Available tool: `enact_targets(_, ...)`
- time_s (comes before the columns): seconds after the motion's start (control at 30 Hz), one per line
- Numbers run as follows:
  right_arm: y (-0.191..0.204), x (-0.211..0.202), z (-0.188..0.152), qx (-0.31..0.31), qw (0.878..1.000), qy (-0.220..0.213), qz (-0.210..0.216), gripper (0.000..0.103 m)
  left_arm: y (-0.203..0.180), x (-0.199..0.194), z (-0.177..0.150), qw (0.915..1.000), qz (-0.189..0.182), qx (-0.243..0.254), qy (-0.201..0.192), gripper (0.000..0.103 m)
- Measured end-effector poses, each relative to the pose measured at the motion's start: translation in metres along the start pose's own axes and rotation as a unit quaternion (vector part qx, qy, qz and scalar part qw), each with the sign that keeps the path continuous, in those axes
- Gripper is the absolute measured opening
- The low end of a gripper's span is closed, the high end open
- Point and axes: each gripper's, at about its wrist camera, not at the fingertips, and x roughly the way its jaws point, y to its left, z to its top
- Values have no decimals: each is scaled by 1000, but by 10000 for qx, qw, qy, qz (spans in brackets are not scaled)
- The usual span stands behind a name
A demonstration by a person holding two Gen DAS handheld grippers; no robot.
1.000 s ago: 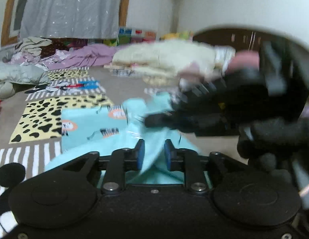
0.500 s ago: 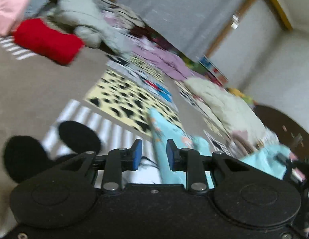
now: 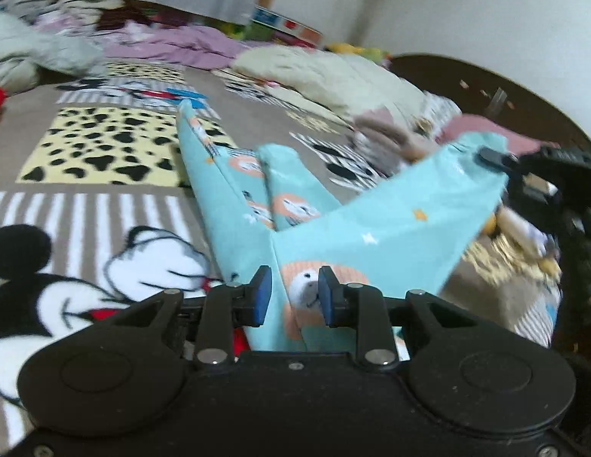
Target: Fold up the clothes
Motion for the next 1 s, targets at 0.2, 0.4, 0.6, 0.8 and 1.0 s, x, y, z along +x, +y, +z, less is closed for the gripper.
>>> enact_targets(0.2,-27,-3,4,138,9998,-43,-125,8,-26,23,-13,9941,278,891,544,24)
enact_targets(0.4,-56,0,-8,218,9991,-72,-364,8,-12,14,-11,9977,81,557,389,26)
enact_targets(0.6,-78,-1,-16,399,9987,-150,-284,8,9,-2,-5,9996,-283,-46,87,26)
enact_targets(0.8,-101,2,-23,706,9973,-183,-117,8,-12,19,-18,9951,-168,580,783,26)
enact_targets(1.0,-95,7,-24,475,9987,-122,120,8,-20,19,-18,9928,-126,818,868,26)
